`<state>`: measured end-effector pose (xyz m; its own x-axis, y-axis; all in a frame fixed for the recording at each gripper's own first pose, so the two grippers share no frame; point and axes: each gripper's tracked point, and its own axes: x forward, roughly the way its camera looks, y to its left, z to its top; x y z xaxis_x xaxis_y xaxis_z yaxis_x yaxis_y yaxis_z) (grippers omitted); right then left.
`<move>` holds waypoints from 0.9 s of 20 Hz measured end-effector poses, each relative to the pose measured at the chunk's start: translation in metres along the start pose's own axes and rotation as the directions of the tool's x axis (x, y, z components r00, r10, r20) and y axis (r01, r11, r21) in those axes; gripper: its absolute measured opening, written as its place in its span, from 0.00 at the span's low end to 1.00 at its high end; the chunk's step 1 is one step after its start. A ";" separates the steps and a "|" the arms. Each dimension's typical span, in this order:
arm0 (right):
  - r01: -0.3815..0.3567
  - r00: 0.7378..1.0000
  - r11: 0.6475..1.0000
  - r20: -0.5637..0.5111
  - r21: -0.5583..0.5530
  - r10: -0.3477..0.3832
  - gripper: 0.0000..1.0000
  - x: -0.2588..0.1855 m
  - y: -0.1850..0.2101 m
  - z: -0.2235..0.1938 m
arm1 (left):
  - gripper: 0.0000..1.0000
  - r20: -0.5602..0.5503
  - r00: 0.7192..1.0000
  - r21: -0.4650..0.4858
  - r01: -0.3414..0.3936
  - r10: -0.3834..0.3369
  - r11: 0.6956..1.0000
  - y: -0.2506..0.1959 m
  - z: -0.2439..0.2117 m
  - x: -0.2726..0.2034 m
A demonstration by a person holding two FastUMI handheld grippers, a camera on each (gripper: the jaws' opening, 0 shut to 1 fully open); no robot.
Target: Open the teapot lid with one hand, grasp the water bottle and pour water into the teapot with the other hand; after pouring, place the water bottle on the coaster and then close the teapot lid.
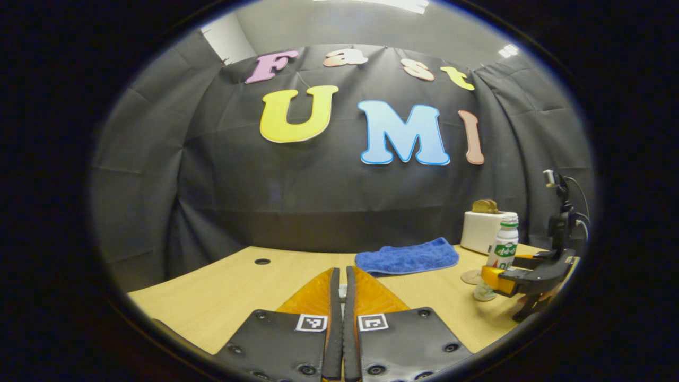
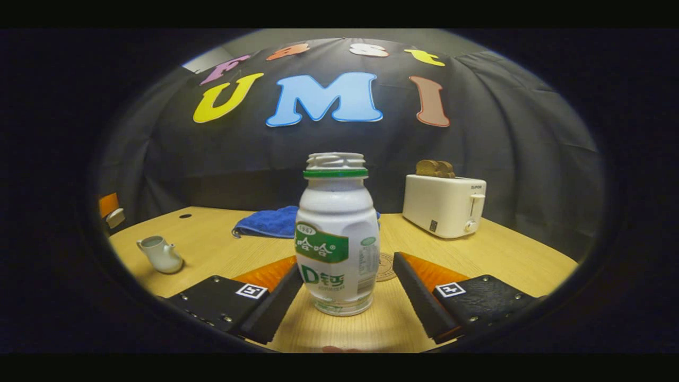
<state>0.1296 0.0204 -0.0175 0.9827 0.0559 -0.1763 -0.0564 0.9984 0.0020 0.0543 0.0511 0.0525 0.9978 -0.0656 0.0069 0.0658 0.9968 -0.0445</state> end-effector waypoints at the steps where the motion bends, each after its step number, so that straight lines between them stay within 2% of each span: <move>1: -0.001 1.000 1.000 -0.010 -0.010 0.001 0.93 0.005 0.002 -0.002 | 0.11 -0.012 1.000 -0.012 0.011 -0.011 1.000 -0.001 -0.005 -0.002; 2: 0.003 1.000 1.000 -0.006 -0.022 -0.003 0.81 -0.001 -0.001 0.003 | 0.11 -0.015 1.000 -0.015 0.015 -0.015 1.000 -0.003 -0.007 -0.006; 4: 0.001 1.000 0.998 -0.006 -0.066 -0.001 0.75 0.001 0.002 0.001 | 0.11 -0.009 1.000 -0.005 0.019 -0.019 1.000 -0.003 -0.008 -0.015; 10: -0.047 0.999 0.980 -0.015 -0.193 0.045 0.75 -0.004 0.028 0.011 | 0.07 0.022 0.999 -0.008 0.042 -0.042 0.999 -0.007 -0.001 -0.047; 15: -0.075 0.997 0.937 0.003 -0.342 0.081 0.74 -0.009 0.057 0.025 | 0.07 0.043 0.997 -0.054 0.061 -0.058 0.997 -0.008 0.002 -0.074; 16: -0.081 0.996 0.929 0.007 -0.362 0.090 0.75 -0.009 0.063 0.027 | 0.11 0.044 0.997 -0.055 0.062 -0.059 0.997 -0.008 0.000 -0.079; 18: -0.098 0.994 0.914 0.003 -0.394 0.108 0.75 -0.009 0.076 0.028 | 0.11 0.035 0.997 -0.044 0.063 -0.062 0.997 -0.008 -0.004 -0.088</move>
<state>0.1213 0.0959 0.0124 0.9715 0.1637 -0.1716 -0.2174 0.9039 -0.3684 -0.0337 0.0487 0.0479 0.9911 -0.1253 0.0450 0.1289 0.9878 -0.0877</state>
